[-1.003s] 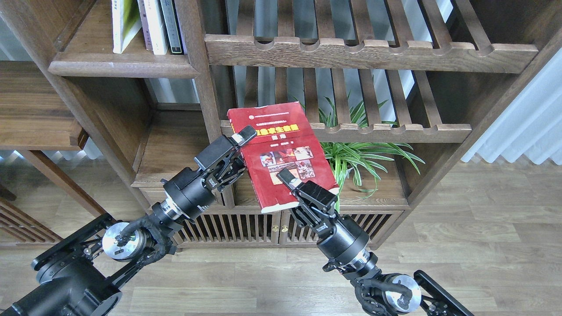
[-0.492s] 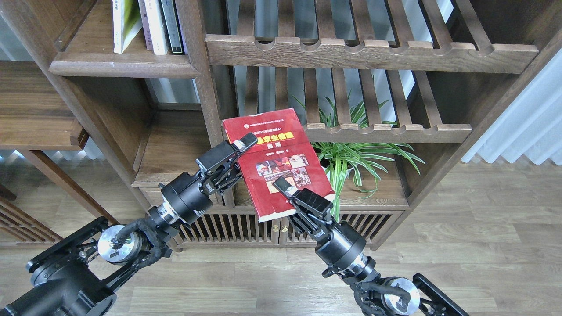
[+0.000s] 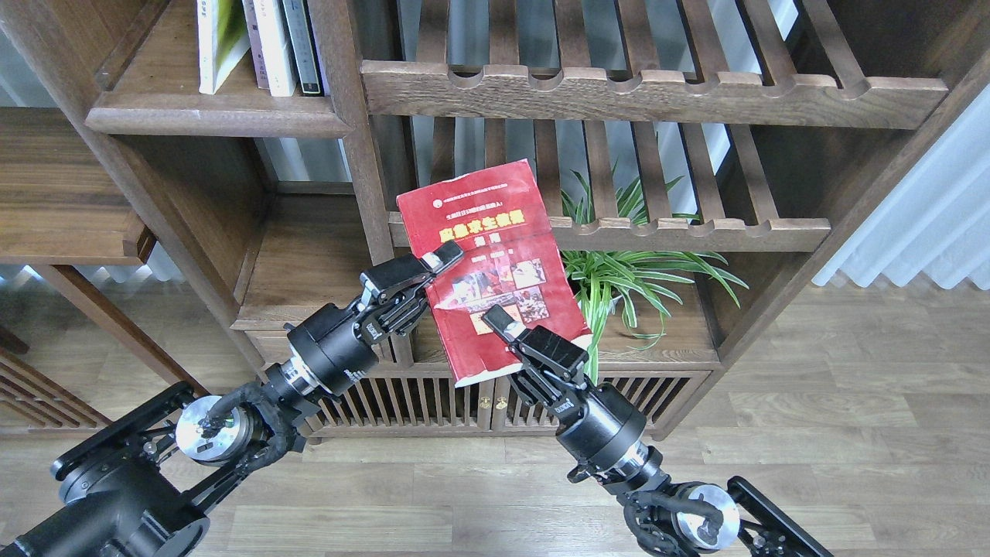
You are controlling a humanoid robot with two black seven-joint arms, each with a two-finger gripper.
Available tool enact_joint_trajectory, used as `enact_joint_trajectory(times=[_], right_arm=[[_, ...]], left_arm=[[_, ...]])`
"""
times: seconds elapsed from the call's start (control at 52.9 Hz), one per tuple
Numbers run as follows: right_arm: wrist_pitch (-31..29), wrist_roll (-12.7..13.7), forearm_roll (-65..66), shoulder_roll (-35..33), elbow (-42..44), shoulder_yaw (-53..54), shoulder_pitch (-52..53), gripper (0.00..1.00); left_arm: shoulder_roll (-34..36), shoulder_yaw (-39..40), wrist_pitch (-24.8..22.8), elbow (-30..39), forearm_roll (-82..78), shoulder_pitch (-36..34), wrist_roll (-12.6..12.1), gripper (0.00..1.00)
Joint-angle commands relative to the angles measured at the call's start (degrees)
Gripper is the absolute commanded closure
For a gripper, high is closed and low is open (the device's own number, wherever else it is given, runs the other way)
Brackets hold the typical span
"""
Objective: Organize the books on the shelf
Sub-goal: 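Grip the red book between both grippers and lower it, then carry the red book away with the left gripper, releasing right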
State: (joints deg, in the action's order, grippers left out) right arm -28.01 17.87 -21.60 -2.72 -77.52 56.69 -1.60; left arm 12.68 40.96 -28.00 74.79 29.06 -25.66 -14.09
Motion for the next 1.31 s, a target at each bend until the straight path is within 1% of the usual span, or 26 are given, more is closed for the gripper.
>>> enact_joint_trajectory(times=[0.0,0.019,0.038,0.057,0.114,0.17,0.208,0.303,0.378,0.53,0.719,0.87,1.078,1.097,1.211,1.287], right_arm=[[0.01,-0.20,-0.19,0.08,0.35,0.09,0.10,0.94],[0.01,-0.20,-0.19,0.08,0.26,0.09,0.19,0.93],[0.01,-0.20,-0.11,0.08,0.35,0.00,0.19,0.86],[0.01,-0.20,-0.11,0.08,0.26,0.00,0.28,0.83],[0.01,-0.11,-0.02,0.08,0.26,-0.08,0.45,0.76],[0.01,-0.20,-0.02,0.08,0.35,-0.08,0.63,0.67],[0.01,-0.20,-0.02,0.08,0.26,-0.08,0.72,0.63],[0.01,-0.20,-0.02,0.08,0.35,-0.08,0.72,0.59],[0.01,-0.20,-0.02,-0.01,0.26,-0.08,0.80,0.57],[0.01,-0.46,0.07,-0.01,0.26,0.00,0.98,0.51],[0.01,-0.73,0.16,-0.71,0.26,0.97,0.98,0.40],[0.01,-0.90,0.16,-0.89,0.17,1.50,0.98,0.25],[0.01,-0.90,0.07,-0.62,0.35,4.66,0.98,0.23],[0.01,-0.90,0.07,-0.62,0.35,5.10,0.81,0.21],[0.01,-0.99,0.07,-0.62,0.44,5.54,0.80,0.18],[0.01,-0.99,0.07,-0.45,0.44,5.54,0.80,0.17]], left_arm=[[-0.03,-0.36,0.00,-0.17,-0.06,0.17,-0.06,0.95],[-0.03,-0.36,0.00,-0.26,-0.06,0.17,-0.06,0.95],[-0.03,-0.27,0.00,-0.52,0.03,0.17,-0.06,0.95],[-0.03,-0.27,0.00,-0.61,0.03,0.17,-0.06,0.95],[0.06,-0.27,0.00,-0.70,0.03,0.26,-0.06,0.95],[0.15,-0.27,0.00,-0.70,0.03,0.26,-0.06,0.95],[0.15,-0.27,0.00,-0.70,0.03,0.26,-0.06,0.95],[0.15,-0.18,0.00,-0.70,0.03,0.26,-0.06,0.95],[0.24,-0.09,0.00,-0.70,0.03,0.17,-0.06,0.95],[0.41,0.17,0.00,-0.70,0.03,0.17,-0.06,0.95],[1.20,1.31,0.00,-0.70,-0.05,0.08,-0.33,0.95],[2.26,2.98,0.00,-0.52,-0.14,-0.18,-0.42,0.97],[7.00,4.21,0.00,-0.43,-0.14,-0.09,-0.77,0.97],[9.09,3.52,0.00,-0.43,-0.40,0.17,-0.77,0.98],[11.66,3.42,0.00,-0.35,-1.64,0.35,-0.77,0.98],[12.71,3.42,0.00,-0.08,-2.08,0.35,-0.77,0.98]])
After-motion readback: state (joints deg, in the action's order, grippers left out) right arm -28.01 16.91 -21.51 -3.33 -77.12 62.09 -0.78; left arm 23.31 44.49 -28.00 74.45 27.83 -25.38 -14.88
